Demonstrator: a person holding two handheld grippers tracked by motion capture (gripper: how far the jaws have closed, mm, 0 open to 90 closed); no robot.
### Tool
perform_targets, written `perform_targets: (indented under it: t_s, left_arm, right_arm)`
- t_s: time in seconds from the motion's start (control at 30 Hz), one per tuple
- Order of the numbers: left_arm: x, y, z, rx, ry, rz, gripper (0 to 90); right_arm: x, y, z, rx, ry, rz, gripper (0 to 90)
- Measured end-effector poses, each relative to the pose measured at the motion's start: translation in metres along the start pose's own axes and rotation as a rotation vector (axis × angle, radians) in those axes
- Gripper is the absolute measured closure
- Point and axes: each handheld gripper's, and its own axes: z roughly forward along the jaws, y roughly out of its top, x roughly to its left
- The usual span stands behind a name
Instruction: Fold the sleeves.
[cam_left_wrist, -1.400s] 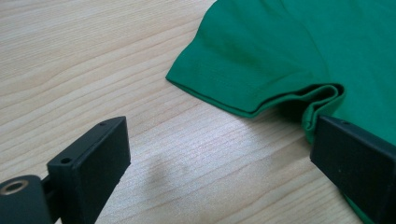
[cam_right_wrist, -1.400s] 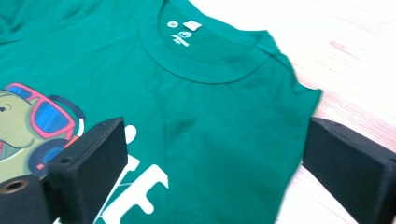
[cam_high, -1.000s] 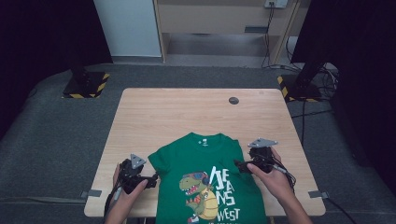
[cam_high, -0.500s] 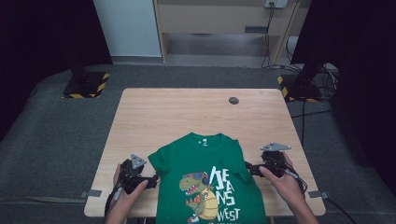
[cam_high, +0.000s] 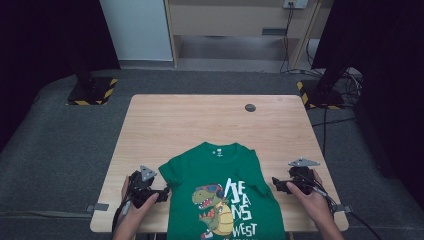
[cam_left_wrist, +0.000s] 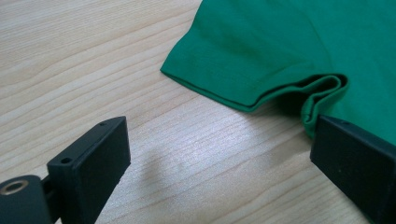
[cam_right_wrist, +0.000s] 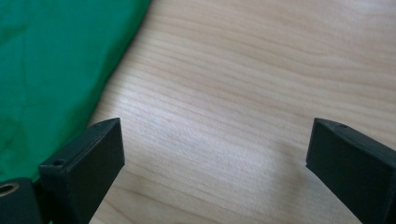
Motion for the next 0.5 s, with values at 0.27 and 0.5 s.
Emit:
perform_targets:
  t_s: [0.27,0.5]
  left_arm:
    - [0.000,0.000,0.000,0.002,0.001,0.003,4.4]
    - [0.000,0.000,0.000,0.002,0.001,0.009,4.7]
  right_arm:
    - [-0.005,-0.009,0.003,0.007,-0.006,0.014,4.0]
    - [-0.005,-0.013,0.003,-0.003,-0.024,-0.007,2.7]
